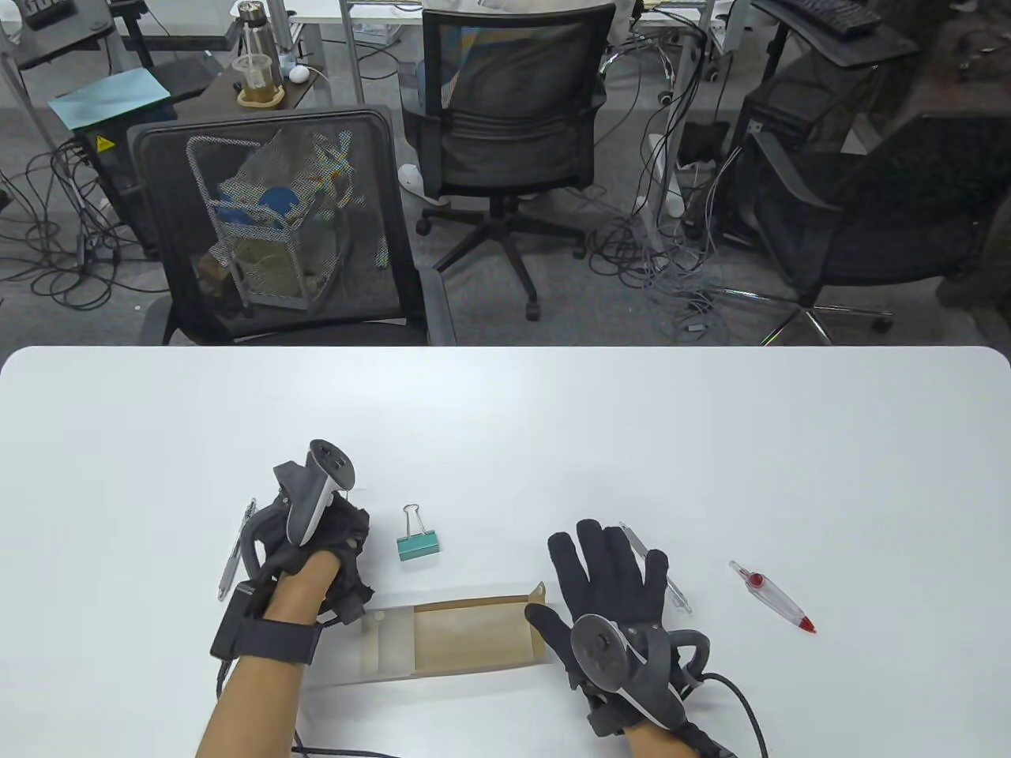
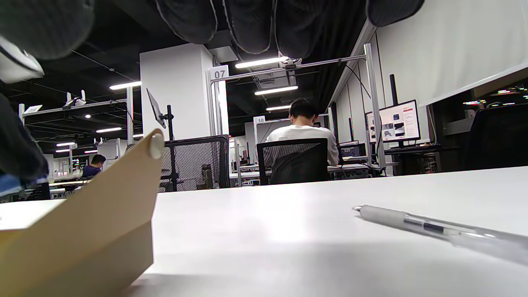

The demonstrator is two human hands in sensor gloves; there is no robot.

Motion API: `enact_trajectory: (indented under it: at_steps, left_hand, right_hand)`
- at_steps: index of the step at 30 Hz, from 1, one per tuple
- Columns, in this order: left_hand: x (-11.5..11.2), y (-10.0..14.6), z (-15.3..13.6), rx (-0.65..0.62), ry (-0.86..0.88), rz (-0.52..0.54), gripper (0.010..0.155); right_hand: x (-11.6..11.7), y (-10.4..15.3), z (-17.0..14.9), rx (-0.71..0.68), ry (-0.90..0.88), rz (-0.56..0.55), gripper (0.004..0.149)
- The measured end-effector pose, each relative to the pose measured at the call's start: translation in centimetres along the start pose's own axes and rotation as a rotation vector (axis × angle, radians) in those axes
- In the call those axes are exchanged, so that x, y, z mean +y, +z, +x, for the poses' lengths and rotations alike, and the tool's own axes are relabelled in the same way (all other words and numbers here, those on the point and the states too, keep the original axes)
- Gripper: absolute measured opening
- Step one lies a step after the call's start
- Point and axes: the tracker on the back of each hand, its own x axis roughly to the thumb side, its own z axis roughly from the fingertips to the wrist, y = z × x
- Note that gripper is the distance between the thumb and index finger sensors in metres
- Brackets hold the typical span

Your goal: Pack snap-button pull-out pencil case

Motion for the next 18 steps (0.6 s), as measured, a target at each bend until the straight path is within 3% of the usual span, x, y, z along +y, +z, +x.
enact_trajectory:
  at_steps: [5,8,10,14,18]
  left_hand:
    - [-0.1,5.2,-0.1,-0.355,0.043,0.095,0.074]
    - [-1.5,8.1,0.2,-0.622,-0.022,0.085,0.074]
    - [-2.7,9.5,0.4,-0.732,-0.069,0.054,0.074]
    - [-4.8,11.8,0.7,-0.849,-0.183,0.044,0.073]
    - [-5.3,12.4,0.7,-0.852,-0.257,0.077,0.073]
  right_hand:
    - [0.3,0.0,0.2,0.001,0.016,0.017,0.080]
    - [0.4,-0.1,0.2,0.005,0.020,0.028,0.080]
    - [0.5,-0.1,0.2,0.008,0.024,0.036,0.080]
    - [0.6,-0.2,0.2,0.011,0.025,0.068,0.078]
    - [0.0,-0.2,0.4,0.001,0.026,0.079,0.072]
